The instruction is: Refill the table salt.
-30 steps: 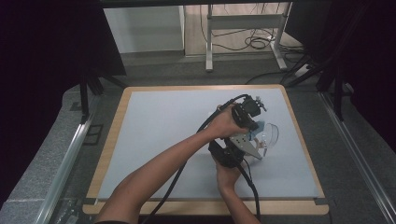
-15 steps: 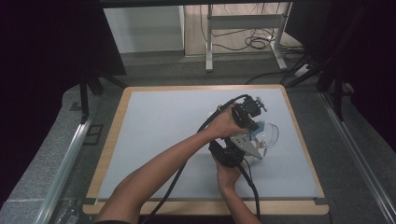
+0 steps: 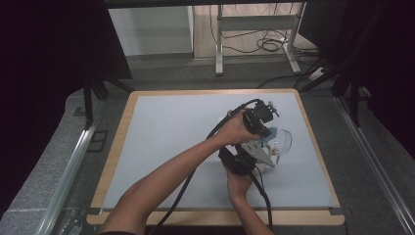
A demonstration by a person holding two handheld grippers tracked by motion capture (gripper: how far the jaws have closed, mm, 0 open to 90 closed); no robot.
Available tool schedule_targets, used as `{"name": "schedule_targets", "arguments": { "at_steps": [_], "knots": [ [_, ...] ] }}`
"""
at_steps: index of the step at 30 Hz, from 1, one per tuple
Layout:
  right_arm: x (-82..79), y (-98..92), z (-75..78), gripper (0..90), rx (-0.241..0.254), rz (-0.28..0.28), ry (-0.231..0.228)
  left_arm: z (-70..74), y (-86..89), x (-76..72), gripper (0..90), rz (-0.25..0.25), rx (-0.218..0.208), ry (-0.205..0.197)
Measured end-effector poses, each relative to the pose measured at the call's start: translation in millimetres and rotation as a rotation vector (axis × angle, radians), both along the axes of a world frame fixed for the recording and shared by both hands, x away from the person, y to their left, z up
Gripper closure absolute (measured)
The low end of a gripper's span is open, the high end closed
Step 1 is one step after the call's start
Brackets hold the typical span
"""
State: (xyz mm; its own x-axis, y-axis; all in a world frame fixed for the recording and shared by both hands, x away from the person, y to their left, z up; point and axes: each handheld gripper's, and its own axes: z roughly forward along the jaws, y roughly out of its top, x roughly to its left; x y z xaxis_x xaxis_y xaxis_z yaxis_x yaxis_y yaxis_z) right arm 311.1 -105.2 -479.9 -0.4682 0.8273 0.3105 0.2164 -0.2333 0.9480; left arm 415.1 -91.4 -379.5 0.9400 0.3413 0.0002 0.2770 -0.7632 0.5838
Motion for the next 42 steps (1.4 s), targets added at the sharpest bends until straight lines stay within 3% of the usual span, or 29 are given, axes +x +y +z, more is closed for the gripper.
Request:
{"name": "schedule_targets", "arguments": {
  "at_steps": [42],
  "knots": [
    [0.6, -1.0, -0.2, 55.0, 0.005, -0.004, 0.002, -1.8, -1.8, 1.1, 89.8, -0.004, 0.003, 0.002]
  ]
}}
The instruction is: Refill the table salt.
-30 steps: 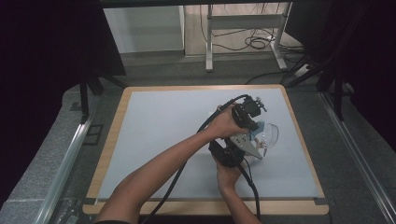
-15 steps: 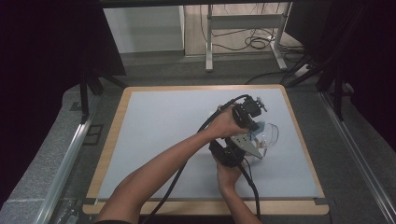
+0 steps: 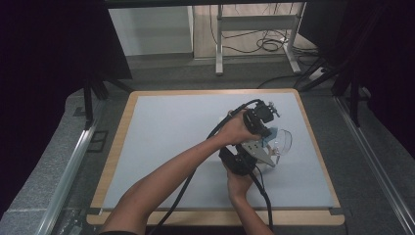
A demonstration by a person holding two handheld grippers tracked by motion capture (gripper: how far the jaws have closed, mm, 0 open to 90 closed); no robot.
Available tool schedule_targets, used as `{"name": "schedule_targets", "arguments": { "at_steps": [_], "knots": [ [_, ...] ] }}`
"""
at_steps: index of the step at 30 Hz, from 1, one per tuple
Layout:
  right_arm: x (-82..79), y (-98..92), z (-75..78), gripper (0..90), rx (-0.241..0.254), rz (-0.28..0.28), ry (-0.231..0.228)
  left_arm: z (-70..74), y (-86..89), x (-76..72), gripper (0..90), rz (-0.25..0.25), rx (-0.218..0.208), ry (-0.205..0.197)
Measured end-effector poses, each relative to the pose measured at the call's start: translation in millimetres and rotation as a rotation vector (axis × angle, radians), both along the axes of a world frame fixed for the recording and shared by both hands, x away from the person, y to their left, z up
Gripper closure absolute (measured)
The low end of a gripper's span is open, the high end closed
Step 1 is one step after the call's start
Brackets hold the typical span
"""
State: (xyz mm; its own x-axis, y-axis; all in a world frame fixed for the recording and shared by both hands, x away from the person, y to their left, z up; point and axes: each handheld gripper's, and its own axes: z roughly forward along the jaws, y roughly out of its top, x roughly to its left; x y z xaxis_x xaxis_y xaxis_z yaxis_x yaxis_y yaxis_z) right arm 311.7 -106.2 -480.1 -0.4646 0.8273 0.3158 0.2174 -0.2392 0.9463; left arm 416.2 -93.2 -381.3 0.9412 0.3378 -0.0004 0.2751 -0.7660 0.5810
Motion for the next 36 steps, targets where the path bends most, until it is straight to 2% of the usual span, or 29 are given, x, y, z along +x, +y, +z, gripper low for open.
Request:
{"name": "schedule_targets", "arguments": {
  "at_steps": [36],
  "knots": [
    [0.5, 0.7, 0.0, 55.1, 0.009, -0.009, 0.002, -0.3, -0.5, 1.2, 89.8, -0.001, 0.003, 0.002]
  ]
}}
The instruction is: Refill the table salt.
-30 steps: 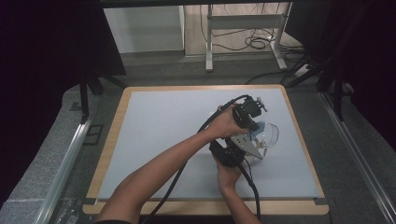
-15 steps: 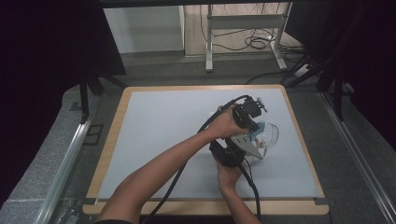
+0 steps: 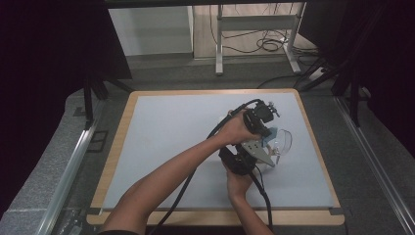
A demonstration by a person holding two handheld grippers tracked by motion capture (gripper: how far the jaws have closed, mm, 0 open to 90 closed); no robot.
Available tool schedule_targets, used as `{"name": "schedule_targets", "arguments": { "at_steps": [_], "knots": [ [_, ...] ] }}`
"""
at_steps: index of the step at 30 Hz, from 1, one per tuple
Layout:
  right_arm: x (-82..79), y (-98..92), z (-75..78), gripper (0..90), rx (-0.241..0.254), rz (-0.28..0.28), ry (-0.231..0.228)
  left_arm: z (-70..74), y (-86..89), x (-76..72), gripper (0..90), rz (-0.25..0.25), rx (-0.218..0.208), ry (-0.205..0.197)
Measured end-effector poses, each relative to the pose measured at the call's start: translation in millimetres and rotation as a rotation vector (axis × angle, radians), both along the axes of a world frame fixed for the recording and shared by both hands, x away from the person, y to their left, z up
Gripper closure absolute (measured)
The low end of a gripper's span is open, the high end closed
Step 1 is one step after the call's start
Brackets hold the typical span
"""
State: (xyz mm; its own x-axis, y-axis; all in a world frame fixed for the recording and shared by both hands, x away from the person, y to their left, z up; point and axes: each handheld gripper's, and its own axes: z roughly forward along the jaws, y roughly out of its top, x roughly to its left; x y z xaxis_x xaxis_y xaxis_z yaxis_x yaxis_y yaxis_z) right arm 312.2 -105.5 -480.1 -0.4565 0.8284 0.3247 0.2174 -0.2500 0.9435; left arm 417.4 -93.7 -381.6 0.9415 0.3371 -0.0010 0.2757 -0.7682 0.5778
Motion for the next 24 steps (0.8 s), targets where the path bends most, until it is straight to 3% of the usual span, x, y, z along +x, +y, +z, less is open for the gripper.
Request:
{"name": "schedule_targets", "arguments": {
  "at_steps": [24],
  "knots": [
    [-0.5, -0.6, -1.6, 55.0, -0.019, 0.018, -0.001, -1.5, 2.4, -0.8, 89.8, 0.004, -0.007, 0.006]
  ]
}}
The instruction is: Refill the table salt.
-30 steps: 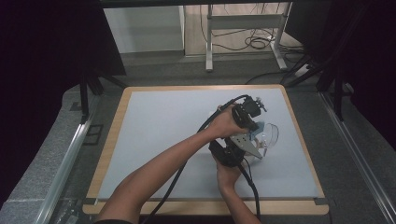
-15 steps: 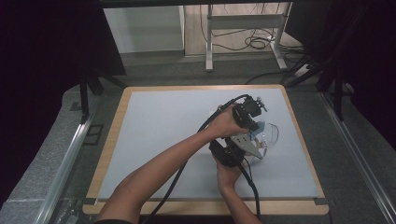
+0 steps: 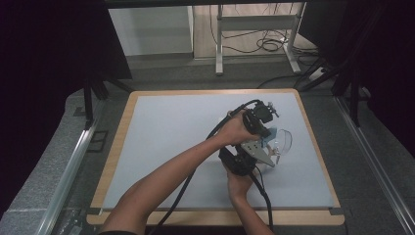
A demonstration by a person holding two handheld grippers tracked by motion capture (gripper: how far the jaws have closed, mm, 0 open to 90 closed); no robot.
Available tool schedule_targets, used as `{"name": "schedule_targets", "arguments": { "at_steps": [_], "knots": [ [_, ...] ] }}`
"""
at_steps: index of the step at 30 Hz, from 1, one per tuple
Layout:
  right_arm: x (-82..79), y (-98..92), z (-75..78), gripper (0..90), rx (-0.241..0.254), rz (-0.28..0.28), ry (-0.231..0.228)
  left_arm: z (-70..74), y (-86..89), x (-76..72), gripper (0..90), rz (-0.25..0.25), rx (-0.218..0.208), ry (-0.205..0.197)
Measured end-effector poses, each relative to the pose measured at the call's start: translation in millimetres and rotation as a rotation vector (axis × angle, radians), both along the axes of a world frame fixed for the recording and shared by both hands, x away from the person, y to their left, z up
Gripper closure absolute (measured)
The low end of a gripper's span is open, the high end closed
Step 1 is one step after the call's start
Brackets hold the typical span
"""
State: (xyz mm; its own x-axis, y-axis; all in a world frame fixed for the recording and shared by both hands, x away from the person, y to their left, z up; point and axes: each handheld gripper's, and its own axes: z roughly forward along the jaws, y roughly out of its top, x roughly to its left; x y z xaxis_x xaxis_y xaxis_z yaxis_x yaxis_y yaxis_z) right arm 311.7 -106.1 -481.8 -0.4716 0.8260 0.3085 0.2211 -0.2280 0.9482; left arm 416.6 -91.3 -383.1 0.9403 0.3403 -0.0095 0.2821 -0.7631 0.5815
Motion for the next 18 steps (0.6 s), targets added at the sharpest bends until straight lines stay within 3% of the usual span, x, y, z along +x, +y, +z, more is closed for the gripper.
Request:
{"name": "schedule_targets", "arguments": {
  "at_steps": [18],
  "knots": [
    [-2.5, 0.1, -9.6, 55.1, -0.031, 0.021, 0.015, -5.8, 5.4, -0.1, 89.8, 0.003, -0.015, 0.012]
  ]
}}
